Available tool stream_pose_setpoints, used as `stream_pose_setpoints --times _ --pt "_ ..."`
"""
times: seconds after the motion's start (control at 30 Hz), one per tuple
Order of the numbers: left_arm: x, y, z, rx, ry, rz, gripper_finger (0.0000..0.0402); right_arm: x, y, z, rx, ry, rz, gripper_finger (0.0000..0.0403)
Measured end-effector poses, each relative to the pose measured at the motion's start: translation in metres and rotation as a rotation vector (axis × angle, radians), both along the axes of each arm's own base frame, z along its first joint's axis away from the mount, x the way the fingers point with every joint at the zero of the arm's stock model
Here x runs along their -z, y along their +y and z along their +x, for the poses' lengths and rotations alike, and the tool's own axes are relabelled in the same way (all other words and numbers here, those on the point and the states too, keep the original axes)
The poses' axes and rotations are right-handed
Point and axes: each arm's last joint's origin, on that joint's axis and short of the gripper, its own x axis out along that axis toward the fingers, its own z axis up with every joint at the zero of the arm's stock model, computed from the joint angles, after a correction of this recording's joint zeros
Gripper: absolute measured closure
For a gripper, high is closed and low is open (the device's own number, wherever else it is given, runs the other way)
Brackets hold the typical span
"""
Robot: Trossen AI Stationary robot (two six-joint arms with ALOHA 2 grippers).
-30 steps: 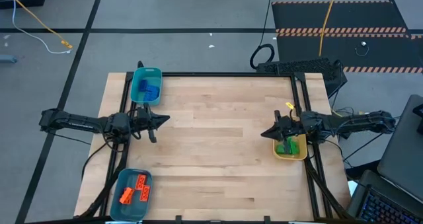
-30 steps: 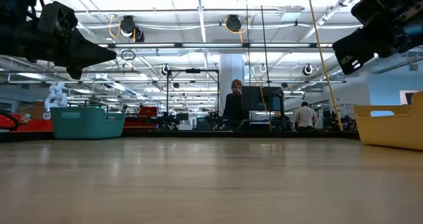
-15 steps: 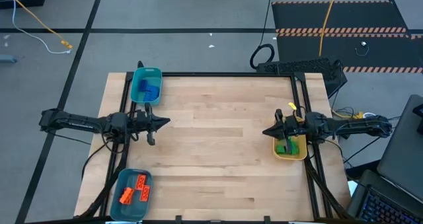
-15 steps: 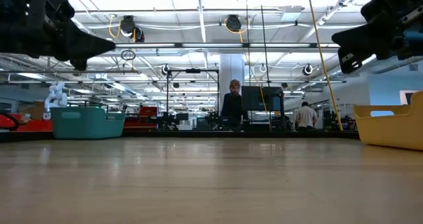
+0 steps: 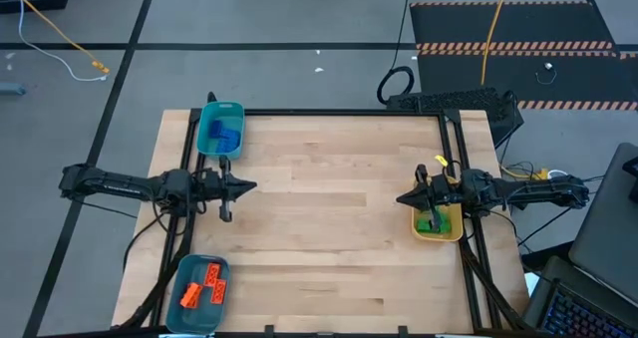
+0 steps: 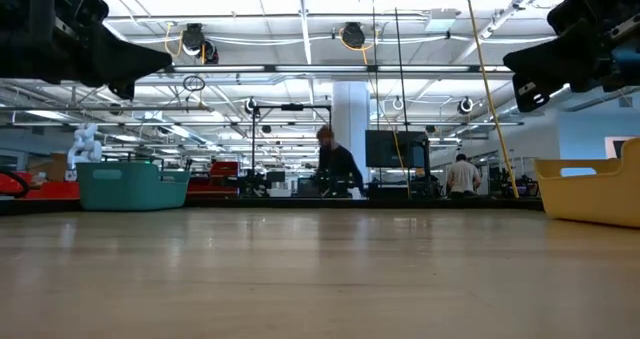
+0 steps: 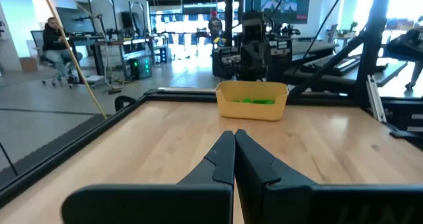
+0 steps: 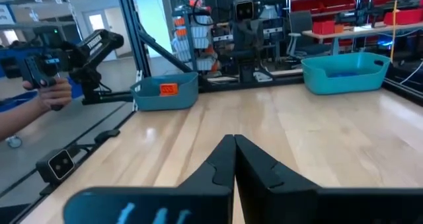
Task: Sort & place blocks by color
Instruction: Return to Home Position
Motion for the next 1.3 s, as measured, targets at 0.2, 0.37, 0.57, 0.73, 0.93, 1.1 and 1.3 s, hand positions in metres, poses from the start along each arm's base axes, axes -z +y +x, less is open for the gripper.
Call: stream_pose_setpoints --times 0.2,0.37,0.57,0.73,0.93,1.1,1.3 --pt "-0.002 0.000 -0.001 0.001 -0.018 -0.007 0.0401 0.004 0.000 -0.001 -0.004 0.038 0.023 0.0403" --pt "0.003 0.000 -0.003 0.003 0.031 -0.031 0.0401 0.003 0.000 -0.004 -0.003 0.024 0.018 0.0403" --pt "0.003 0.001 -0.009 0.004 0.024 -0.046 0.0401 0.001 0.000 -0.009 -0.001 -0.008 0.017 0.0403" --pt "0.007 0.001 -0.016 0.004 0.050 -0.070 0.0401 0.000 0.000 -0.011 0.003 -0.028 0.025 0.0403" --pt "0.002 0.000 -0.021 0.031 -0.005 -0.064 0.0401 0.001 0.000 -0.011 0.002 -0.014 0.029 0.0403" --pt "0.004 -0.001 -0.020 0.066 0.018 -0.055 0.0401 0.001 0.000 -0.011 0.000 -0.012 0.027 0.0403" --pt "0.005 -0.003 -0.019 0.121 0.033 0.012 0.0401 0.001 0.000 -0.011 -0.006 -0.006 0.026 0.0403"
